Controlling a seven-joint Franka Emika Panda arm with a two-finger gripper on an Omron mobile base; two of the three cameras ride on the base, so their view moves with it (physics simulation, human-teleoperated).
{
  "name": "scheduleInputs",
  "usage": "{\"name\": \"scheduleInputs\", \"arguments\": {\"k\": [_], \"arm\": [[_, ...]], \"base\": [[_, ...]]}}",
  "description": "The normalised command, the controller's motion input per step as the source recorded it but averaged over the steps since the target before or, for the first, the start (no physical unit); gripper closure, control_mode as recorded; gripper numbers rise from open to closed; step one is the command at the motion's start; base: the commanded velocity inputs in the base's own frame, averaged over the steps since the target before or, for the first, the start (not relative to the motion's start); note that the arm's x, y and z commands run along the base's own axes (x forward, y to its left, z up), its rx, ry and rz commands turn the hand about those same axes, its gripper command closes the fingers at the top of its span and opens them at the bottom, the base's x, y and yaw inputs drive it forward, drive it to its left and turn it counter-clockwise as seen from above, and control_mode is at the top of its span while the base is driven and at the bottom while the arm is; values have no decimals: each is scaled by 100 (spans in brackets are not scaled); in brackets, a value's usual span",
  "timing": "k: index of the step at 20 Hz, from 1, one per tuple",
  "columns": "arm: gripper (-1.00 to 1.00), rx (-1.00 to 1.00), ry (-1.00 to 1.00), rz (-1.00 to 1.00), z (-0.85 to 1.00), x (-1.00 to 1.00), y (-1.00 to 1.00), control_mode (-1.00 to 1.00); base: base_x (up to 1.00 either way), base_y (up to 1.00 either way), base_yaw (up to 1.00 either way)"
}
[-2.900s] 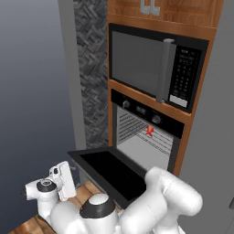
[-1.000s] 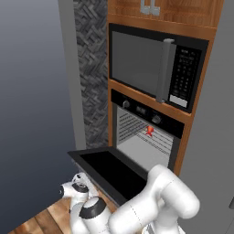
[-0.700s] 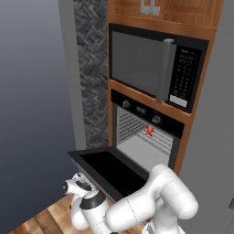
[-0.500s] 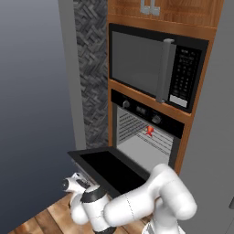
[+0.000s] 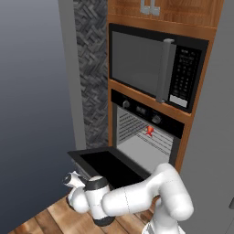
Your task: Place the fish on the rack of the oven, and slide the rack back inside. Close the oven door.
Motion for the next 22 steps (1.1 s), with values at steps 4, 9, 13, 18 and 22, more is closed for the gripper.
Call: {"name": "scheduleInputs", "arguments": {"k": [4,9,13,18,22], "arm": [[-100,-27,0,-13,-100,0,-79,-100],[-100,-33,-10,-21,-100,-10,-100,-100],[-100,-36,-42,-33,-93,-15,-100,-100],[-100,-31,-27,-30,-23,0,-100,-100],[-100,-9,-8,-27,2,21,-100,-100]], "base": [[0,0,0],[0,0,0],[0,0,0],[0,0,0],[0,0,0]]}}
